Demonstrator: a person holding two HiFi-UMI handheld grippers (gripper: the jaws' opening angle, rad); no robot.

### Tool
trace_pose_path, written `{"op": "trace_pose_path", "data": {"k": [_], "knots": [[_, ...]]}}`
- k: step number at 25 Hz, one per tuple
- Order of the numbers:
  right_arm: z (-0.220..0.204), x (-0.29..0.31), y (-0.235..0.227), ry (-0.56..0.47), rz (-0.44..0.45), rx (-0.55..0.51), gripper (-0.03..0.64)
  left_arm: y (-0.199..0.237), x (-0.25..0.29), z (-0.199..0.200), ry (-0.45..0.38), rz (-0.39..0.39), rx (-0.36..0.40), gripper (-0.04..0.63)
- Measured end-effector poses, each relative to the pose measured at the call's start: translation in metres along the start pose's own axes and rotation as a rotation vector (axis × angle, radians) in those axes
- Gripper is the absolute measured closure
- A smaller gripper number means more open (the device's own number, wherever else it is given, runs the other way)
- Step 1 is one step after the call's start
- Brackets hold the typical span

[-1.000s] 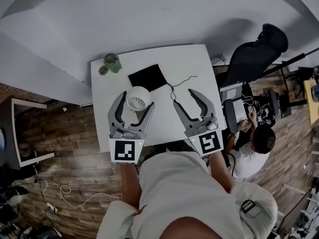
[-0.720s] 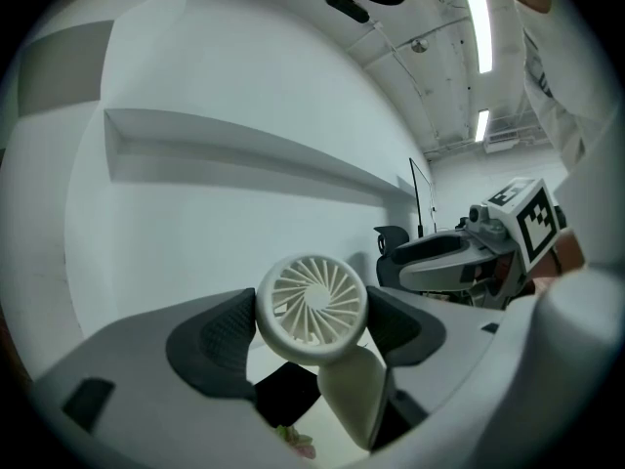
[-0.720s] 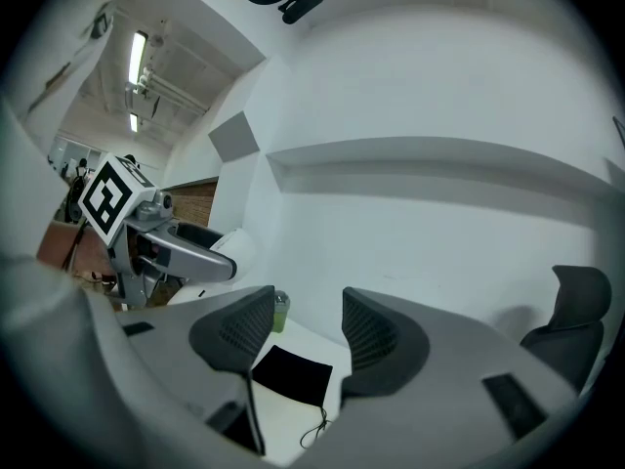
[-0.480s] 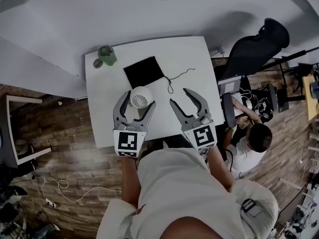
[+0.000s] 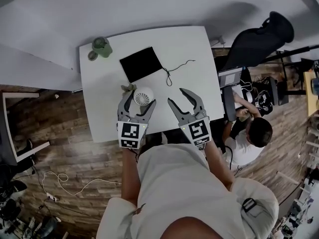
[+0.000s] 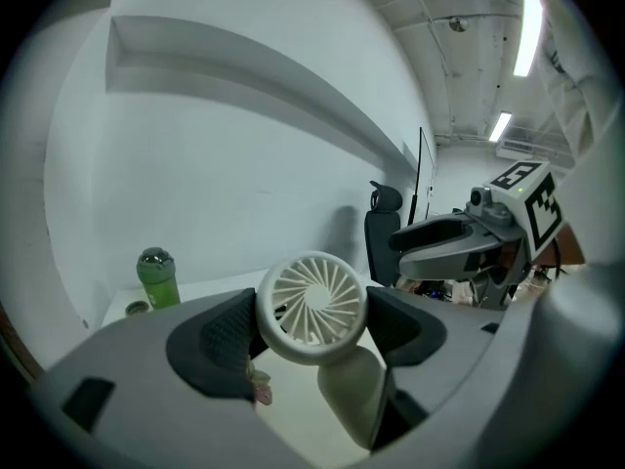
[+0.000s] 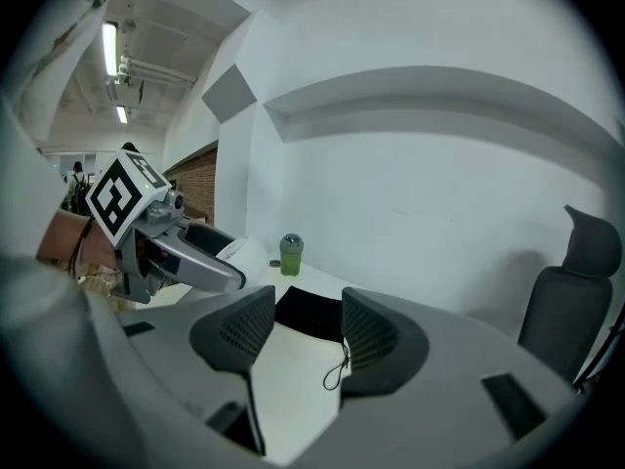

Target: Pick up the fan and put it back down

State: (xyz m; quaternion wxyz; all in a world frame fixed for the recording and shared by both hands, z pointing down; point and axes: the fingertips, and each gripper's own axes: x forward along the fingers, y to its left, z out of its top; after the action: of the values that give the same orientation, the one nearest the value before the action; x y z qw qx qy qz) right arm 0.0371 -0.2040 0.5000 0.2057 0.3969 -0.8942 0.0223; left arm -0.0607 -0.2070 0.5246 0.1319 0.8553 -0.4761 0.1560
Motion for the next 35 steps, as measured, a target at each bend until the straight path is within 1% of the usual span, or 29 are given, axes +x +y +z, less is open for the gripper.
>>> {"op": "trace_pose_path", "data": {"k": [7,26,35], "knots": [[-0.043,0.01,0.006,0.086,0.027,0.035,0.402,-0.005,0.018,-0.045,0.095,-0.022,-0.045,0.244],[-0.125,0.031,0.021,0.242,0.085,0.083,0.41,-0.018,0.051,-0.143,0.324,-0.056,-0.053,0.244],[-0.151,0.043,0.03,0.296,0.123,0.094,0.413,-0.021,0.06,-0.172,0.395,-0.057,-0.06,0.244]]}}
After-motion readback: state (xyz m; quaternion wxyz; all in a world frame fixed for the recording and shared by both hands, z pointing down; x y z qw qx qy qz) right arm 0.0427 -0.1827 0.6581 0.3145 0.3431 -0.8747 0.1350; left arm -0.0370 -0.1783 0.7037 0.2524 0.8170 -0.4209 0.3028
